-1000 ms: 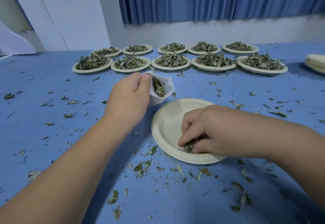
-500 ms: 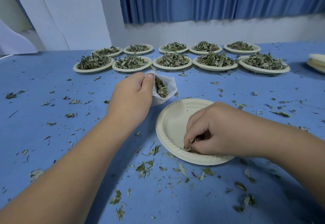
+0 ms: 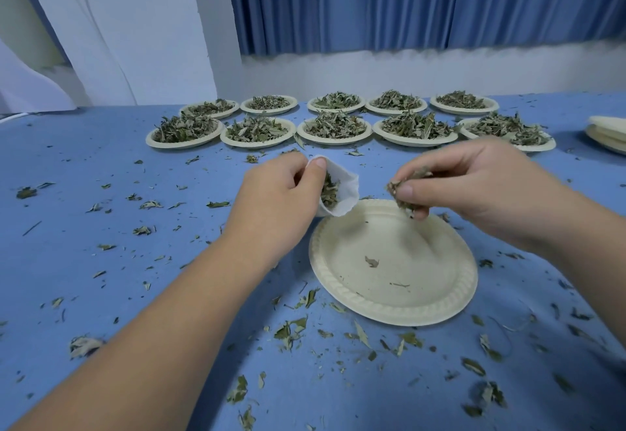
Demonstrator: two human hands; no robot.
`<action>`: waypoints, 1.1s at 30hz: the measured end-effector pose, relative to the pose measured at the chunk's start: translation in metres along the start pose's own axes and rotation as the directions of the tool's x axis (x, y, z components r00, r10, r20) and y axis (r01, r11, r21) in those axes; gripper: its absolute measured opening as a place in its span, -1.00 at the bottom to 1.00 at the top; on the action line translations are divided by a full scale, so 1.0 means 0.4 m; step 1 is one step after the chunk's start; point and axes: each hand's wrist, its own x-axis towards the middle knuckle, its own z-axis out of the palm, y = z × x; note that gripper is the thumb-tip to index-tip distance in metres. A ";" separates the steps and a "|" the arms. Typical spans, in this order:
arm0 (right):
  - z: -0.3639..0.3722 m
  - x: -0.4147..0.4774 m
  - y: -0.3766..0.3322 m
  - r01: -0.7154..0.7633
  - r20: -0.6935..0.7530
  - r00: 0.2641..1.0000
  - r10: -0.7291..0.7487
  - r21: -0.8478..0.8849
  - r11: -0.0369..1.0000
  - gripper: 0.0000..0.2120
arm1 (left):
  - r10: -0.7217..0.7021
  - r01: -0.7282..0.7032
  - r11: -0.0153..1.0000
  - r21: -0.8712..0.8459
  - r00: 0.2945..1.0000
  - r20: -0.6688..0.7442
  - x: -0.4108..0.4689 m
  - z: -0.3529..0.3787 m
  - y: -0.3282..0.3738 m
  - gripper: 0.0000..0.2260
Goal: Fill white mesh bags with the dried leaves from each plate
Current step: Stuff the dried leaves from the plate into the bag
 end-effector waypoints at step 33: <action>0.149 0.103 -0.055 0.138 -0.068 0.961 -0.267 -0.720 0.680 -0.90 | -0.133 0.165 0.917 -0.363 0.985 0.110 0.009 0.002 0.015 -0.58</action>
